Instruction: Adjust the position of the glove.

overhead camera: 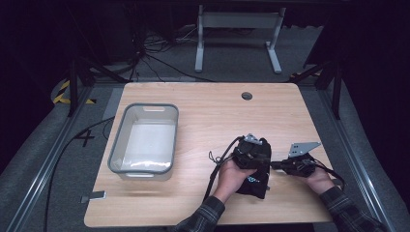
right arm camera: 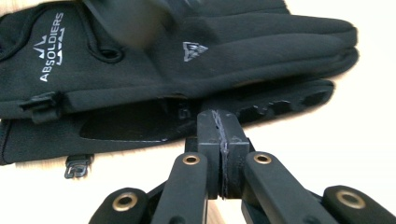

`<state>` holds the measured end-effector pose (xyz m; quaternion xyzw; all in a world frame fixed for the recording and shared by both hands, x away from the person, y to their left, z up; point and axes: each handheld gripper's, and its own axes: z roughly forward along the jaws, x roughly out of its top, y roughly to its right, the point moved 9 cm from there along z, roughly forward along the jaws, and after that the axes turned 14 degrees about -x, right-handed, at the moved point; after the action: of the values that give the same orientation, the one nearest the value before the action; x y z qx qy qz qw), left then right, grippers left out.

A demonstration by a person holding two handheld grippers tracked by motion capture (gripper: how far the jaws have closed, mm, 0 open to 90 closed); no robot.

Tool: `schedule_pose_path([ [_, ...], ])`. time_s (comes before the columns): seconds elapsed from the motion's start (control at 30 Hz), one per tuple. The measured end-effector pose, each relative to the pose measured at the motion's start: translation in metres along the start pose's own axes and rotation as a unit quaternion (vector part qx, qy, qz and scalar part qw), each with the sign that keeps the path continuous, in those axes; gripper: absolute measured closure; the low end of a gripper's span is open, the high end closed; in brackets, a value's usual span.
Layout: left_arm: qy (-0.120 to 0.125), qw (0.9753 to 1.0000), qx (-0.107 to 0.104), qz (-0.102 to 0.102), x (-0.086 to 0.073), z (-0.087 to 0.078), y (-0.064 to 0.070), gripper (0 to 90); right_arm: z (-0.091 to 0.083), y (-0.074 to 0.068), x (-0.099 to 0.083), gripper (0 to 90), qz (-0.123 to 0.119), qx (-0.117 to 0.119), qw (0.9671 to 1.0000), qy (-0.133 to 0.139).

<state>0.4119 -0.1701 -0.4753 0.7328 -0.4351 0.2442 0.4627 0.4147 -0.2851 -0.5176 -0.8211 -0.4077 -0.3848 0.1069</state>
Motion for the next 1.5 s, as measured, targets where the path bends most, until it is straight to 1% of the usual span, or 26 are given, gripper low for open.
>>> schedule_pose_path([
  [0.07,-0.001,1.0,0.004,0.001,-0.001,-0.004,-0.001,88.5,-0.002,0.002,-0.001,89.7,0.003,-0.002,1.0,0.0],
  [0.1,0.0,0.9999,0.014,0.002,-0.002,-0.01,-0.003,88.5,-0.003,0.003,-0.001,88.9,0.003,-0.004,1.0,0.002],
  [0.13,-0.002,0.9997,0.024,0.002,-0.003,-0.016,-0.006,89.7,-0.006,0.006,-0.003,83.3,0.007,-0.008,0.9999,0.003],
  [0.17,-0.005,0.9992,0.04,-0.004,-0.009,-0.025,-0.011,89.8,-0.008,0.007,-0.005,80.0,0.009,-0.011,0.9999,0.002],
  [0.2,-0.006,0.9989,0.047,-0.007,-0.012,-0.029,-0.014,89.8,-0.009,0.009,-0.006,75.5,0.009,-0.015,0.9998,0.002],
  [0.23,-0.006,0.9989,0.047,-0.007,-0.012,-0.029,-0.014,89.8,-0.009,0.009,-0.006,75.5,0.009,-0.015,0.9998,0.002],
  [0.3,-0.013,0.9981,0.06,-0.009,-0.02,-0.036,-0.017,89.8,-0.011,0.012,-0.009,64.6,0.015,-0.019,0.9997,0.0],
  [0.37,-0.021,0.9977,0.064,-0.011,-0.027,-0.039,-0.017,89.8,-0.014,0.016,-0.013,51.7,0.022,-0.026,0.9994,-0.004],
  [0.4,-0.027,0.9974,0.065,-0.009,-0.03,-0.041,-0.015,89.8,-0.016,0.017,-0.017,43.1,0.029,-0.031,0.9991,-0.007],
  [0.5,-0.031,0.9974,0.065,-0.005,-0.037,-0.043,-0.008,89.8,-0.021,0.021,-0.028,29.6,0.04,-0.042,0.9982,-0.016],
  [0.57,-0.036,0.9977,0.057,0.003,-0.04,-0.044,0.0,89.8,-0.025,0.022,-0.033,26.5,0.043,-0.049,0.9977,-0.017],
  [0.6,-0.035,0.9978,0.056,0.003,-0.041,-0.043,0.003,89.8,-0.025,0.022,-0.033,26.5,0.043,-0.049,0.9977,-0.017],
  [0.63,-0.036,0.9983,0.046,0.007,-0.042,-0.04,0.011,89.8,-0.026,0.022,-0.034,25.1,0.044,-0.051,0.9976,-0.016],
  [0.7,-0.04,0.9984,0.038,0.015,-0.043,-0.034,0.02,89.8,-0.03,0.023,-0.038,22.6,0.048,-0.058,0.9971,-0.015],
  [0.77,-0.05,0.9982,0.023,0.022,-0.046,-0.026,0.03,89.8,-0.033,0.024,-0.04,20.7,0.05,-0.063,0.9967,-0.011],
  [0.87,-0.063,0.9977,0.007,0.025,-0.05,-0.014,0.036,89.8,-0.034,0.025,-0.043,18.3,0.053,-0.067,0.9963,-0.009],
  [0.97,-0.077,0.9967,-0.005,0.025,-0.055,0.0,0.041,89.8,-0.034,0.026,-0.043,18.2,0.054,-0.069,0.9961,-0.009],
  [1.0,-0.077,0.9967,-0.005,0.025,-0.055,0.0,0.041,89.8,-0.034,0.026,-0.043,18.2,0.054,-0.069,0.9961,-0.009],
  [1.07,-0.088,0.9956,-0.011,0.029,-0.058,0.008,0.043,89.8,-0.033,0.026,-0.043,18.1,0.053,-0.069,0.9962,-0.009],
  [1.1,-0.095,0.995,-0.011,0.028,-0.06,0.011,0.044,89.8,-0.033,0.026,-0.043,18.0,0.052,-0.07,0.9962,-0.01],
  [1.13,-0.111,0.9934,-0.009,0.028,-0.065,0.017,0.043,89.8,-0.032,0.027,-0.044,18.0,0.049,-0.073,0.9961,-0.011],
  [1.2,-0.115,0.993,-0.008,0.026,-0.067,0.02,0.042,89.9,-0.031,0.027,-0.044,18.0,0.047,-0.074,0.996,-0.012],
  [1.27,-0.126,0.9916,-0.006,0.029,-0.07,0.025,0.042,89.9,-0.031,0.027,-0.044,17.8,0.047,-0.075,0.996,-0.011],
  [1.37,-0.129,0.9913,-0.005,0.027,-0.071,0.026,0.042,89.9,-0.031,0.027,-0.044,17.4,0.046,-0.076,0.996,-0.012],
  [1.4,-0.133,0.9908,-0.004,0.026,-0.071,0.025,0.042,89.9,-0.031,0.027,-0.045,17.2,0.045,-0.076,0.996,-0.012],
  [1.5,-0.134,0.9906,0.0,0.025,-0.072,0.022,0.04,89.9,-0.029,0.027,-0.046,15.9,0.042,-0.078,0.996,-0.015],
])
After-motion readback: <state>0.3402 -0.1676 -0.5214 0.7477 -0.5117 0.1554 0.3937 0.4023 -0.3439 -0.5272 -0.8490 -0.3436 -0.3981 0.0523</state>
